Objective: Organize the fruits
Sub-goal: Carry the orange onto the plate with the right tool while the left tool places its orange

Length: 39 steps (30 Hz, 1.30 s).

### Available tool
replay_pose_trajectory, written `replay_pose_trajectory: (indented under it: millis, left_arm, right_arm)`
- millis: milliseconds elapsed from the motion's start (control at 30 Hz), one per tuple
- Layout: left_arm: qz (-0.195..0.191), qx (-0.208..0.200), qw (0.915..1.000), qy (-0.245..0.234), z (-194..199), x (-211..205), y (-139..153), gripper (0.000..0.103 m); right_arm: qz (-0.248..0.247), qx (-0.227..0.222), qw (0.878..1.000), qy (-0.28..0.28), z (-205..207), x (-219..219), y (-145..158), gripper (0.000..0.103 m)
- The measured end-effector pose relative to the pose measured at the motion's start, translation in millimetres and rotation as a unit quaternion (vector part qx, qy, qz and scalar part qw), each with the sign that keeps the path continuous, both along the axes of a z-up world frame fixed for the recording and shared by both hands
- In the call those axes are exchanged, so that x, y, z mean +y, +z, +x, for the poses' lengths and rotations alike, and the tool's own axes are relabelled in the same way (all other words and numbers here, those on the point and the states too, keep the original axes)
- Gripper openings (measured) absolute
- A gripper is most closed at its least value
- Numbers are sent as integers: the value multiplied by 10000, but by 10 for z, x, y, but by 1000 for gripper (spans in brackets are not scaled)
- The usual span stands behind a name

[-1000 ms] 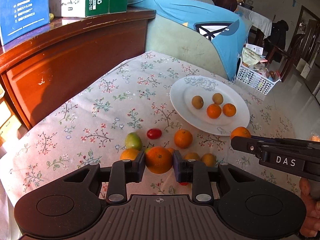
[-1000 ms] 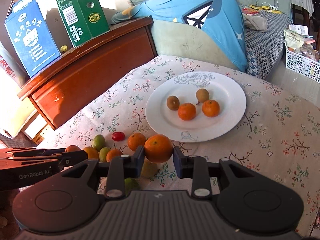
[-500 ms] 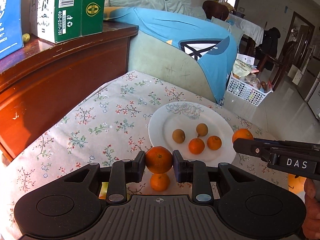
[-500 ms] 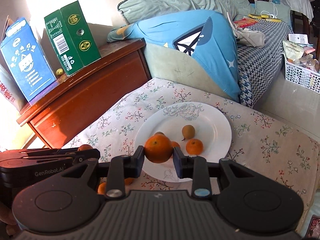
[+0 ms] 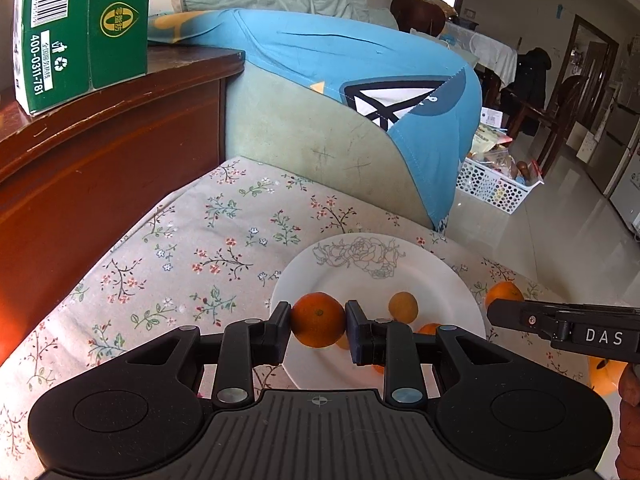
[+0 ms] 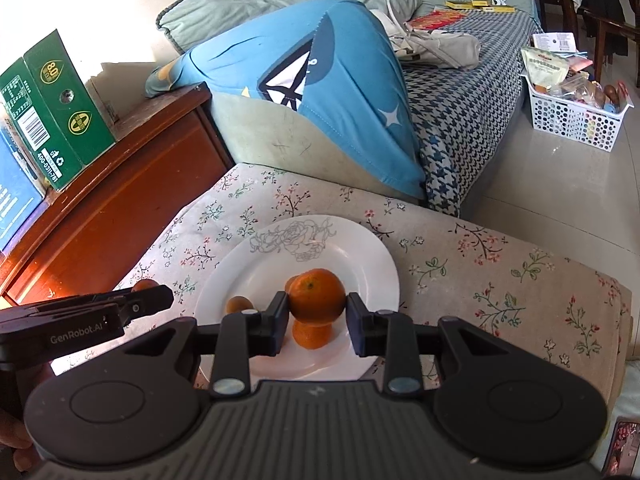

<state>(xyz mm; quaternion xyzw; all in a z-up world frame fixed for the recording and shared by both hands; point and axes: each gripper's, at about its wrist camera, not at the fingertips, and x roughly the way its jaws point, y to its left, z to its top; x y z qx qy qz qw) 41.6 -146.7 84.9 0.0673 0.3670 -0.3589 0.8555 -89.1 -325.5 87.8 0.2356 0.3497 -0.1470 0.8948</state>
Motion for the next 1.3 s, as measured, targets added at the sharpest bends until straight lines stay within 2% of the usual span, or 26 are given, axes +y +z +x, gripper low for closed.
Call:
replay_pose_trajectory:
  millis: [433, 767, 1033, 1067, 1167, 1200, 1300]
  left_arm:
    - [17, 240, 9993, -294, 281, -413, -246, 26]
    - [154, 340, 9977, -567, 293, -635, -453, 27]
    - [-30, 253, 9977, -626, 333, -556, -281, 31]
    - [-53, 203, 9979, -607, 334, -532, -241, 32]
    - [-52, 69, 9988, -483, 347, -461, -120, 58]
    - [-5, -3, 9991, -433, 344, -433, -69, 63]
    - [166, -219, 9976, -639, 319, -364, 20, 65]
  right_arm:
    - [98, 258, 9996, -116, 312, -78, -258, 31]
    - [276, 406, 9984, -286, 429, -140, -415, 33]
    - [296, 363, 9980, -417, 442, -122, -367, 39]
    - [279, 363, 9979, -449, 447, -116, -357, 42]
    - [190, 354, 9978, -535, 470, -77, -315, 45]
    - [164, 339, 9977, -563, 479, -59, -293, 46]
    - [99, 206, 9983, -529, 498, 20, -206, 47]
